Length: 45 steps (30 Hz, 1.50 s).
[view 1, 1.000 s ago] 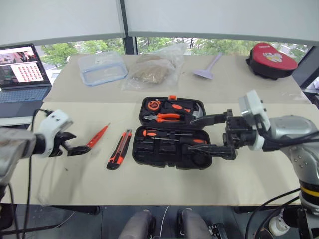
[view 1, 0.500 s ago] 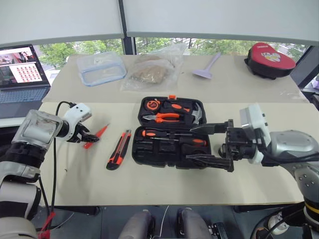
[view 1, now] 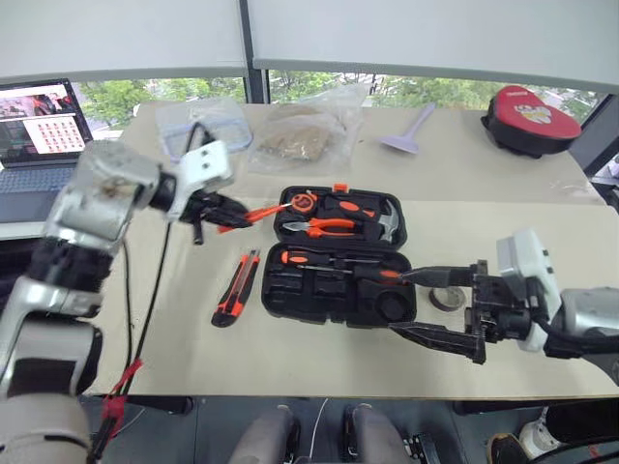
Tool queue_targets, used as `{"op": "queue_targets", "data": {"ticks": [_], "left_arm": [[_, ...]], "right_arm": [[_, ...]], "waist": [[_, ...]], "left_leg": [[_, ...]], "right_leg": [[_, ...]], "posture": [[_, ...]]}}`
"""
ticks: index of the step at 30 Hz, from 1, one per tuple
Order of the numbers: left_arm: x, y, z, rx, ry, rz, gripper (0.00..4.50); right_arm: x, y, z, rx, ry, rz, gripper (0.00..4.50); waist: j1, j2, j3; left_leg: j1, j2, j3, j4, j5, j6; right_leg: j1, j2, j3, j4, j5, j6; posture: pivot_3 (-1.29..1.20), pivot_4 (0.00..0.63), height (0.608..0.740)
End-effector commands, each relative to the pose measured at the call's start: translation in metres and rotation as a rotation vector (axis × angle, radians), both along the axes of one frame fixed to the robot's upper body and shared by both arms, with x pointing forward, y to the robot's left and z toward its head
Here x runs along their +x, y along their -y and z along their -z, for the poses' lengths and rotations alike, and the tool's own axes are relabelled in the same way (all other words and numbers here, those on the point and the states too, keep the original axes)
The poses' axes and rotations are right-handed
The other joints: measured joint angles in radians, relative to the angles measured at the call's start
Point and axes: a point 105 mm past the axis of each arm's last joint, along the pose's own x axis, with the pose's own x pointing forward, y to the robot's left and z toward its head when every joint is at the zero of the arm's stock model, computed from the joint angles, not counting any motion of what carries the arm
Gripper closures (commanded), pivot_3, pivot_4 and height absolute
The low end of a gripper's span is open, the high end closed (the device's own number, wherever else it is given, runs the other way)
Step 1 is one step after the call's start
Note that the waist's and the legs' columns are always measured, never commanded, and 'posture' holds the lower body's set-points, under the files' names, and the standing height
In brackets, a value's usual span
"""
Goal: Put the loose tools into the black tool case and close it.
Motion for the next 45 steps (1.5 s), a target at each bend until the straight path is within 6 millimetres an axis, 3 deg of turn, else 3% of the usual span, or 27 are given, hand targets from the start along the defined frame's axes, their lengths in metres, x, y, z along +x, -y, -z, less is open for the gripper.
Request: {"op": "queue_targets", "data": {"ticks": [1, 8, 26, 28, 33, 36, 39, 45], "left_arm": [[-0.010, 0.033, 0.020, 0.088, -0.055, 0.149, 4.08], [-0.009, 0.059, 0.058, 0.220, -0.133, 0.151, 4.08], [-0.008, 0.061, 0.081, 0.287, -0.206, 0.133, 4.08], [-0.009, 0.062, 0.075, 0.263, -0.205, 0.144, 3.04], [-0.017, 0.061, 0.046, 0.149, -0.210, 0.175, 1.33], [-0.019, 0.057, 0.033, 0.070, -0.207, 0.169, 1.33], [-0.019, 0.051, 0.029, -0.007, -0.198, 0.156, 2.06], [-0.015, 0.047, 0.047, -0.133, -0.134, 0.129, 4.27]], "right_arm": [[0.001, 0.002, -0.008, -0.003, 0.074, 0.040, 0.00], [0.001, 0.002, -0.004, 0.011, 0.087, 0.086, 0.00], [0.004, 0.005, -0.005, 0.028, 0.117, 0.148, 0.00], [0.005, 0.004, -0.005, 0.030, 0.117, 0.148, 0.00], [0.007, 0.002, -0.003, 0.034, 0.107, 0.139, 0.00], [0.009, 0.002, -0.002, 0.034, 0.103, 0.138, 0.00], [0.011, 0.004, -0.003, 0.034, 0.102, 0.142, 0.00], [0.015, 0.008, -0.003, 0.026, 0.101, 0.154, 0.00]], "waist": [[-0.002, 0.000, 0.000], [-0.011, 0.000, 0.000], [-0.004, 0.000, 0.000], [-0.004, 0.000, 0.000], [-0.004, 0.000, 0.000], [-0.005, 0.000, 0.000], [-0.003, 0.000, 0.000], [-0.003, 0.000, 0.000]], "left_leg": [[0.000, 0.000, 0.000, 0.000, 0.000, 0.000], [-0.001, 0.001, 0.000, 0.000, 0.000, 0.000], [-0.001, 0.000, 0.000, 0.000, 0.000, 0.000], [0.000, 0.001, 0.000, 0.000, 0.000, 0.000], [-0.001, 0.001, 0.000, 0.001, 0.000, 0.000], [-0.001, 0.001, 0.000, 0.001, 0.000, 0.000], [0.000, 0.001, 0.000, 0.001, 0.000, 0.000], [0.000, 0.000, 0.000, 0.001, 0.000, 0.000]], "right_leg": [[0.000, 0.000, 0.000, 0.001, 0.000, 0.000], [-0.002, 0.001, 0.000, 0.002, 0.000, 0.000], [-0.001, 0.001, 0.001, 0.001, 0.000, 0.000], [-0.001, 0.001, 0.001, 0.001, 0.000, 0.000], [-0.002, 0.001, 0.001, 0.002, 0.000, 0.000], [-0.002, 0.002, 0.001, 0.002, 0.000, 0.000], [-0.001, 0.001, 0.000, 0.002, 0.000, 0.000], [-0.001, 0.001, 0.001, 0.002, 0.000, 0.000]], "posture": [[0.00, 0.150, 0.722], [0.00, 0.150, 0.722], [0.00, 0.150, 0.722], [0.00, 0.150, 0.722], [0.00, 0.150, 0.722], [0.00, 0.150, 0.722], [0.00, 0.150, 0.722], [0.00, 0.150, 0.722]]}}
